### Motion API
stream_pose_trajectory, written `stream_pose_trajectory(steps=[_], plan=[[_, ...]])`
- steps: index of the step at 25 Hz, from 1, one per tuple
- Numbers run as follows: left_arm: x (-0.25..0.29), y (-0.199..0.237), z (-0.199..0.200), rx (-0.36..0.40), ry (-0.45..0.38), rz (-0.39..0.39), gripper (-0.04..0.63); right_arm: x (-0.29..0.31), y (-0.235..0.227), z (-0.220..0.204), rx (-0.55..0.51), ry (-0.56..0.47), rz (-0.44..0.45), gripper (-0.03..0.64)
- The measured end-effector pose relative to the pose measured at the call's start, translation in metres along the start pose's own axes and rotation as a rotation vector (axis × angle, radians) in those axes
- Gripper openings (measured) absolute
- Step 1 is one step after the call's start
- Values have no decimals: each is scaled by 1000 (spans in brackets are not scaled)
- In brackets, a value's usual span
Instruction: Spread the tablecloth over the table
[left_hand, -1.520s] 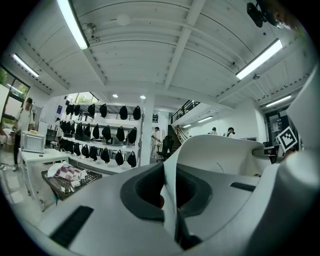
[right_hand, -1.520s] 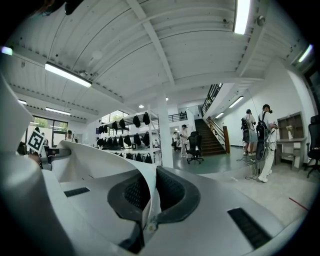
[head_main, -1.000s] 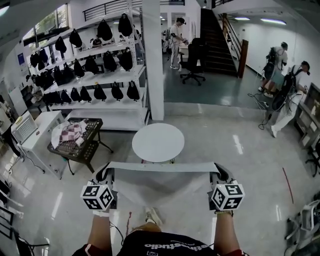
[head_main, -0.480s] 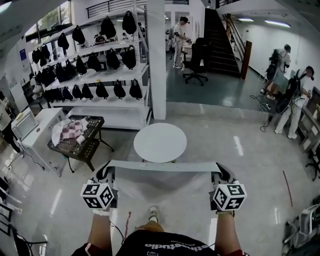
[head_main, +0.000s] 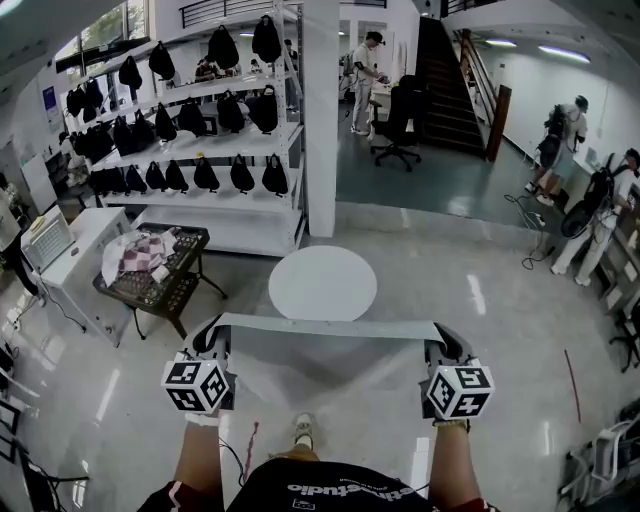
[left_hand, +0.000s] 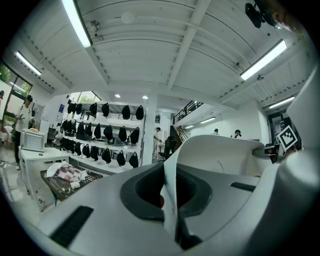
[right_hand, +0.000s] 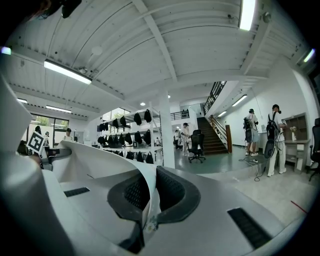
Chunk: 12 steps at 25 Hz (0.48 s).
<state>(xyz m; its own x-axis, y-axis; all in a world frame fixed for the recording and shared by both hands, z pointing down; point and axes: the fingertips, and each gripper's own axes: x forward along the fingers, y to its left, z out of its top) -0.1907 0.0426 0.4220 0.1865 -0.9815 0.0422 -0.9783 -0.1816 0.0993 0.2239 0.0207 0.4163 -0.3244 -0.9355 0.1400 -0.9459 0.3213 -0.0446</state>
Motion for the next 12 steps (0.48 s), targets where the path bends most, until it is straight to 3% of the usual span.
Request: stream_pose_trajectory(steps=[12], plan=[[39, 11, 7, -10, 2, 7, 17, 40, -9, 17, 3, -6, -4, 28]])
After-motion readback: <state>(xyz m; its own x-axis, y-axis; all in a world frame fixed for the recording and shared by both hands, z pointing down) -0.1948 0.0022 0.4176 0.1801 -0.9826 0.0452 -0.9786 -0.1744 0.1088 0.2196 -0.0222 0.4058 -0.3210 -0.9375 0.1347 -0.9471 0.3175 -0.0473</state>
